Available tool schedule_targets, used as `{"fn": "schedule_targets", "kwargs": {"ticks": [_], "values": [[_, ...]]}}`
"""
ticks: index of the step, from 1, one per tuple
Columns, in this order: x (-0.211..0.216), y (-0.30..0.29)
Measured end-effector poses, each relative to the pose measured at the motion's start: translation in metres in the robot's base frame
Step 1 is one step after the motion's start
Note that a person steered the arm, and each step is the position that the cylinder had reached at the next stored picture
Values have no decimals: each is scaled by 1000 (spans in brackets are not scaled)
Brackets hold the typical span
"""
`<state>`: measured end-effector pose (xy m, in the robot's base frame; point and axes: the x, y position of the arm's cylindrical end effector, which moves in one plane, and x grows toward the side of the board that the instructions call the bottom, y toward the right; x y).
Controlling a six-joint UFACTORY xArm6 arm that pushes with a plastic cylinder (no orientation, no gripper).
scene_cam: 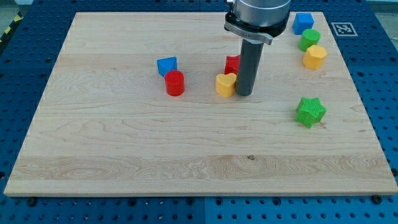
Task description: Move the yellow heart slightly left
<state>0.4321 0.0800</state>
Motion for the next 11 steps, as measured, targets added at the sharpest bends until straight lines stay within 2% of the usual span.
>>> {"fn": "schedule_targets", "kwargs": {"ticks": [8,11], "values": [[-16,8],[-9,-25]]}}
